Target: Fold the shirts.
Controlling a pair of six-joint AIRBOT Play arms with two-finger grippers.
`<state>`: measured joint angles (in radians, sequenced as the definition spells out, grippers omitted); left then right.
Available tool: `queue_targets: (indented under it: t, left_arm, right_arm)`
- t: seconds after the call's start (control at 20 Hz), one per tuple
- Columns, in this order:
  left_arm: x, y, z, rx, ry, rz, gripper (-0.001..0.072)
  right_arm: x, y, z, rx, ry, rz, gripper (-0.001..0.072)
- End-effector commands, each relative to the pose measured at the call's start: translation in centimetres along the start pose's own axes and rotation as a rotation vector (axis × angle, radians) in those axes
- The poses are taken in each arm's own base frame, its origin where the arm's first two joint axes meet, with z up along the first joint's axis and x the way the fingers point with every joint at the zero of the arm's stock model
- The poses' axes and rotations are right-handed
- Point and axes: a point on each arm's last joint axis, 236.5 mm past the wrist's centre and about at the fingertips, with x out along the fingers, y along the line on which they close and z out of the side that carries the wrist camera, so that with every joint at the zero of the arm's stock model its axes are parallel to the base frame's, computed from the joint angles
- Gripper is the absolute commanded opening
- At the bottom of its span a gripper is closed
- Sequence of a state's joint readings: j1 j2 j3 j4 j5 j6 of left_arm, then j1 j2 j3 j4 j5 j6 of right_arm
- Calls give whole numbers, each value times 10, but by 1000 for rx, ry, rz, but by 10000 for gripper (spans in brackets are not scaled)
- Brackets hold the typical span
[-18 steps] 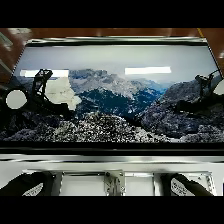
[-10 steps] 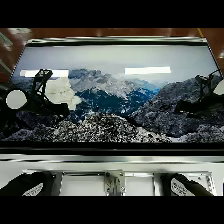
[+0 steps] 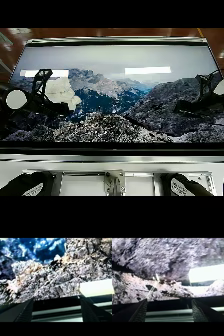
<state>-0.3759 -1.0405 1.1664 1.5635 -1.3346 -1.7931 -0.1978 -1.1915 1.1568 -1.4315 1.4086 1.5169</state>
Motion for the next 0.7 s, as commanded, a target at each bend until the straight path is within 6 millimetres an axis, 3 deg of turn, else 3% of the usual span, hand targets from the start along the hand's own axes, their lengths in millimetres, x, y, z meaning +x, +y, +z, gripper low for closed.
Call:
queue_targets:
  t: [0.0, 0.3, 0.45, 0.5, 0.55, 0.65]
  left_arm:
    - [1, -5, 24, 0, -98, -22, 720]
    - [-18, -26, 96, -10, -412, -113, 720]
    - [-18, -31, 106, -22, -447, -139, 707]
    - [-11, -22, 108, -13, -439, -102, 648]
    - [-2, -6, 111, -4, -430, -47, 641]
    - [18, 52, 121, -61, -393, 76, 641]
  right_arm:
    - [0, 10, 11, 9, -44, 43, 679]
    - [0, 9, 12, 7, -51, 36, 679]
    - [-1, 8, 17, 6, -73, 34, 679]
    - [-1, 8, 20, 4, -86, 34, 679]
    - [-1, 8, 24, 5, -99, 33, 679]
    - [-2, 8, 30, 5, -126, 32, 678]
